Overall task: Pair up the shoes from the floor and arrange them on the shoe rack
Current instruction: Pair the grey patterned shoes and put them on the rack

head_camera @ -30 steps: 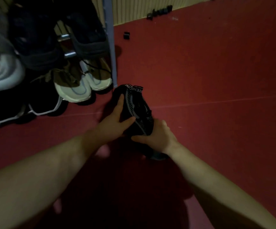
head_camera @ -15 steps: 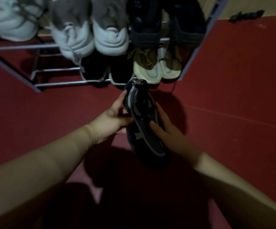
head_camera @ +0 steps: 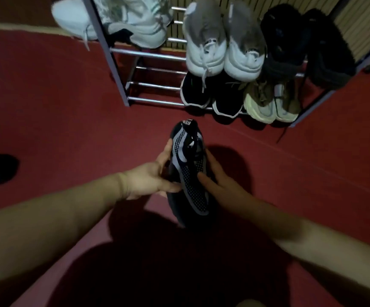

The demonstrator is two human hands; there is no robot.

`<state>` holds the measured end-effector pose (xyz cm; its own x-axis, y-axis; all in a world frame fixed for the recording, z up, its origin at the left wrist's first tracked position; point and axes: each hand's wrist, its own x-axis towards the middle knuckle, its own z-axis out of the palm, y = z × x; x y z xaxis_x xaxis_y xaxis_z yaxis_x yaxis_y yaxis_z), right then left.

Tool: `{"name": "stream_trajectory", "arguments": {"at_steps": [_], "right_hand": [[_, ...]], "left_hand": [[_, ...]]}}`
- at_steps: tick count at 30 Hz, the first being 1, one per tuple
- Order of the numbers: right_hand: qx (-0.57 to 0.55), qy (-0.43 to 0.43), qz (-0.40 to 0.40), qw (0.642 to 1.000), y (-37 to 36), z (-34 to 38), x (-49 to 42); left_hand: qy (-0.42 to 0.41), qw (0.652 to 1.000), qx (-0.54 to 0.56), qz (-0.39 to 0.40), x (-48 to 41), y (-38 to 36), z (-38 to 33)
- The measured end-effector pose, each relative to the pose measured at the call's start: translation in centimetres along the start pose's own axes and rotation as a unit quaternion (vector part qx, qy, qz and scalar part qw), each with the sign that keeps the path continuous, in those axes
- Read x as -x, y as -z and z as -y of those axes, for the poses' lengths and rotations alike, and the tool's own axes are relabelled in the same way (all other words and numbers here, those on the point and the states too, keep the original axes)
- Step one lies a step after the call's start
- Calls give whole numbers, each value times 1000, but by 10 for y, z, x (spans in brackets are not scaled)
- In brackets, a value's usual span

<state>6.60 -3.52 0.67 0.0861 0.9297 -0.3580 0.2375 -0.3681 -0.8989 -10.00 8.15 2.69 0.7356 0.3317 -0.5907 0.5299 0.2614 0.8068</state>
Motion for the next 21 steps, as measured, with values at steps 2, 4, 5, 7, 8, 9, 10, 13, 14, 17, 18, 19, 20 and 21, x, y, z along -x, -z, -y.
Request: {"name": "stream_trajectory", "arguments": {"at_steps": [2,4,5,7,8,9,10,13,14,17,18,19,20,21], "right_hand": [[23,-14,-2,1000,-14,22,-4],[42,4,-18,999,-37,42,-14],[42,16,-22,999,-52,50,-22],[46,26,-14,998,-83,63,-40],[48,30,-6,998,-99,72,-48],[42,37,4,998,-116,80,-56],[31,43,18,998,-133,87,-64],[18,52,71,996,-185,106,-85],[25,56,90,994,-202,113,-92],[49,65,122,989,-243,136,-110],[49,71,128,988,-254,142,-117],[38,75,132,988,-266,148,-126],[27,77,128,988,-279,158,-133],[28,77,107,991,-293,165,-145]], "left_hand": [[-20,999,33,-16,18,17,7],[-40,996,66,-39,37,39,17],[-45,995,65,-56,48,51,20],[-44,994,48,-92,71,78,29],[-39,993,43,-106,84,92,34],[-34,992,48,-115,96,107,40],[-25,990,66,-118,108,123,47],[6,984,139,-107,142,170,72],[13,982,151,-114,152,183,81],[14,972,169,-160,177,214,105],[8,969,175,-175,184,224,111],[-1,966,177,-191,193,234,117],[-13,962,177,-210,203,245,122],[-26,957,176,-231,213,257,128]]}}
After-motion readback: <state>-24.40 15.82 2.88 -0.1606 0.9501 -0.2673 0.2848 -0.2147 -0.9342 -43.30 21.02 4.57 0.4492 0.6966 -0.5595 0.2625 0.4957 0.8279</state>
